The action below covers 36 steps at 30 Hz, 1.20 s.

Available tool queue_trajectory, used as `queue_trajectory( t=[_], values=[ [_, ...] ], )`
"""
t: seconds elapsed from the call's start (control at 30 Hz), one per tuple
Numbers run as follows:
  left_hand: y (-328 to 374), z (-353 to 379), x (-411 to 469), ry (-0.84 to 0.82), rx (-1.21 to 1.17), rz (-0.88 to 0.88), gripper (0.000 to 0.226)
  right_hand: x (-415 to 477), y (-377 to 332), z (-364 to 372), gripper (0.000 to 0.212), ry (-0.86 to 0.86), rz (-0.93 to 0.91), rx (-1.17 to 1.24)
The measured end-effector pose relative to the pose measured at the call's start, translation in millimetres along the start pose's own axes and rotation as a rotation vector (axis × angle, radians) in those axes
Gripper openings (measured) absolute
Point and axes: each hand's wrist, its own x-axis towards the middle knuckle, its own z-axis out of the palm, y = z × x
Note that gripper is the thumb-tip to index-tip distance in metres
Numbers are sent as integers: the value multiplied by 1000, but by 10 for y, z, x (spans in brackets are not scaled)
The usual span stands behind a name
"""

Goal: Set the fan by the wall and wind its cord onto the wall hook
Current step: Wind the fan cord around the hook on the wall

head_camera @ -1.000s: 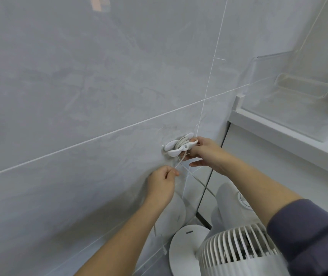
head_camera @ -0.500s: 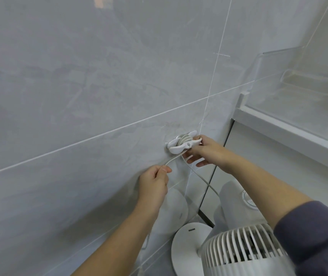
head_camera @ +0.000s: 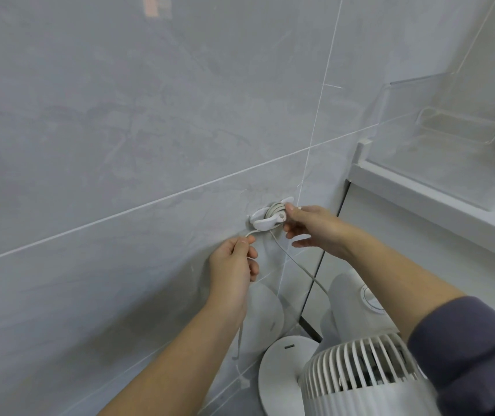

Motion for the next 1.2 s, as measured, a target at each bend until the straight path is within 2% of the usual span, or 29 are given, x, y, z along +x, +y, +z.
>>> queue_trajectory(
  t=[0.13, 0.3, 0.43, 0.5, 0.57, 0.67, 0.73, 0.83, 0.9, 1.03, 1.1, 1.2],
  values=[
    [32, 21, -26, 10, -5, 7, 23, -23, 2, -18, 47, 81, 101, -34],
    [73, 55, -38, 9, -30, 1, 24, -5, 3, -23, 37, 108, 1, -89],
    [114, 64, -51, -27, -38, 100, 25, -7, 1, -19, 38, 119, -14, -77],
    [138, 77, -62, -41, -28, 155, 24, -18, -1, -15, 41, 179, -2, -101],
    [161, 70, -77, -43, -4, 195, 20, -20, -13, -10, 43, 297, -34, -167],
    [180, 44, -96, -36, 44, 226, 19, -11, -48, -8, 35, 496, -240, -256],
    [186, 22, -103, -22, 42, 224, 23, -35, -109, 40, 22, 475, -409, -310],
    [187, -21, -103, -7, 29, 220, 26, -98, -165, 141, 13, 337, -565, -509],
    [187, -56, -105, -7, 41, 233, 27, -136, -190, 173, 18, 319, -586, -690],
    [186, -58, -137, -45, 40, 266, 29, -161, -209, 271, 51, 431, -560, -1038],
    [184, -49, -154, -64, 35, 268, 29, -157, -214, 340, 52, 484, -533, -1087],
    [194, -71, -162, -91, 51, 277, 27, -133, -214, 366, 42, 497, -544, -1043]
  ],
)
